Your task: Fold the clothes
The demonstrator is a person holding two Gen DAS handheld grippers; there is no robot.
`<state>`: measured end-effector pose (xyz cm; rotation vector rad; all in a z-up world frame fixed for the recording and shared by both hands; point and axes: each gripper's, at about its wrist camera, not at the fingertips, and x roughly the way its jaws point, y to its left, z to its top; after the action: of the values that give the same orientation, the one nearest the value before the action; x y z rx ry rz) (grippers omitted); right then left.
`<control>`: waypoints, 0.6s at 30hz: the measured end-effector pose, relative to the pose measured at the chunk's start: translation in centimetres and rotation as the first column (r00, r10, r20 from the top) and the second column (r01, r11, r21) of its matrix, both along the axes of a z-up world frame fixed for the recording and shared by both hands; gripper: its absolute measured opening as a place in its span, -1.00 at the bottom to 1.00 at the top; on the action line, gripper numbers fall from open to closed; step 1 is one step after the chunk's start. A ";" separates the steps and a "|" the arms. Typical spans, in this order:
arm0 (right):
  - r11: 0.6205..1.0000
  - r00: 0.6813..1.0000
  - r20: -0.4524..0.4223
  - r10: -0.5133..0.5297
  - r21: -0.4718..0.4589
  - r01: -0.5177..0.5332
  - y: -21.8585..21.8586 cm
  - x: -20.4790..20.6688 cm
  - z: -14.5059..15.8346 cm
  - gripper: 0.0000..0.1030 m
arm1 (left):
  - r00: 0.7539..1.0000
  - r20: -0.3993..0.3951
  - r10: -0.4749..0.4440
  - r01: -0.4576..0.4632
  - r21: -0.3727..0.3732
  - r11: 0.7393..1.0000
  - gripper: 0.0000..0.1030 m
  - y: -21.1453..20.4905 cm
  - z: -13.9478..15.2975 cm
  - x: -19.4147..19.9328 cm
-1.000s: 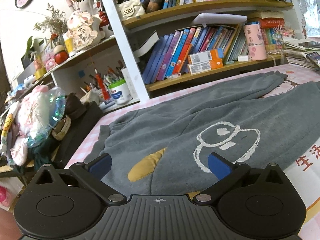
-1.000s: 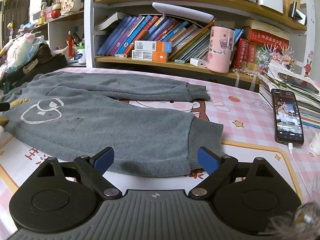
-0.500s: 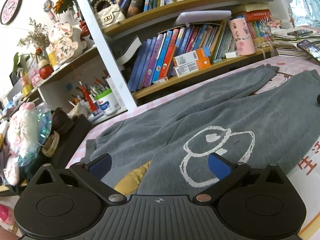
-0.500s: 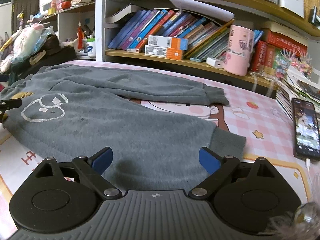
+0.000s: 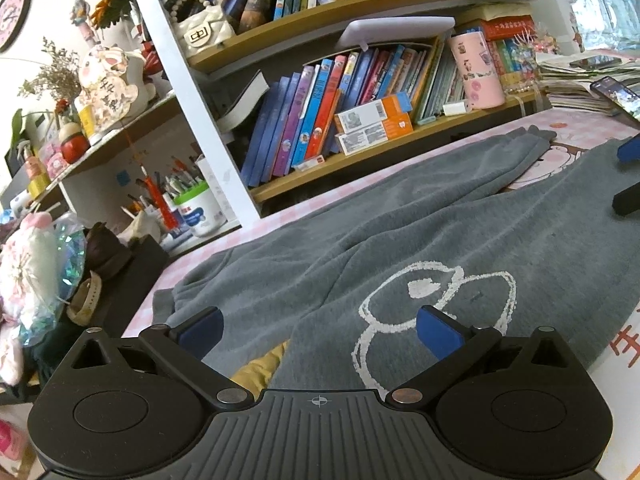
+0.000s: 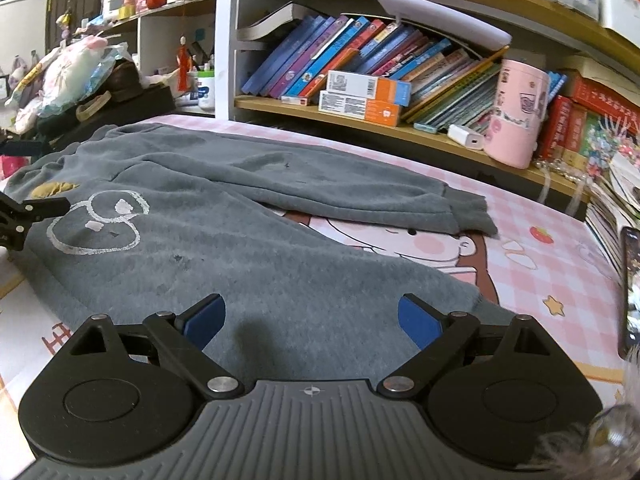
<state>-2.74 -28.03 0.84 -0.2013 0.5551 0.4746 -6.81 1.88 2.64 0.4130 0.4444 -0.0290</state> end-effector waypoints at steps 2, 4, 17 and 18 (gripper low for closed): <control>1.000 1.000 0.002 0.016 -0.008 -0.016 0.3 0.4 0.1 0.82 | 1.000 -0.003 -0.005 0.005 -0.011 1.000 1.00 0.2 0.2 0.4; 0.999 0.999 0.008 0.033 -0.022 -0.032 0.6 0.9 0.2 0.82 | 1.000 -0.010 -0.012 0.012 -0.027 1.000 1.00 0.5 0.4 1.1; 0.994 0.993 0.044 0.111 -0.020 -0.110 -1.9 8.6 3.2 0.83 | 0.997 -0.034 -0.070 0.072 0.060 0.996 1.00 3.6 2.1 7.2; 0.994 0.993 0.039 0.111 -0.019 -0.110 -2.1 9.2 3.3 0.83 | 0.996 -0.030 -0.084 0.086 0.061 0.994 1.00 3.9 2.3 7.7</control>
<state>6.47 -30.10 4.16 -0.2581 0.5101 0.5721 0.87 5.81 4.92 0.4931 0.4552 -0.1038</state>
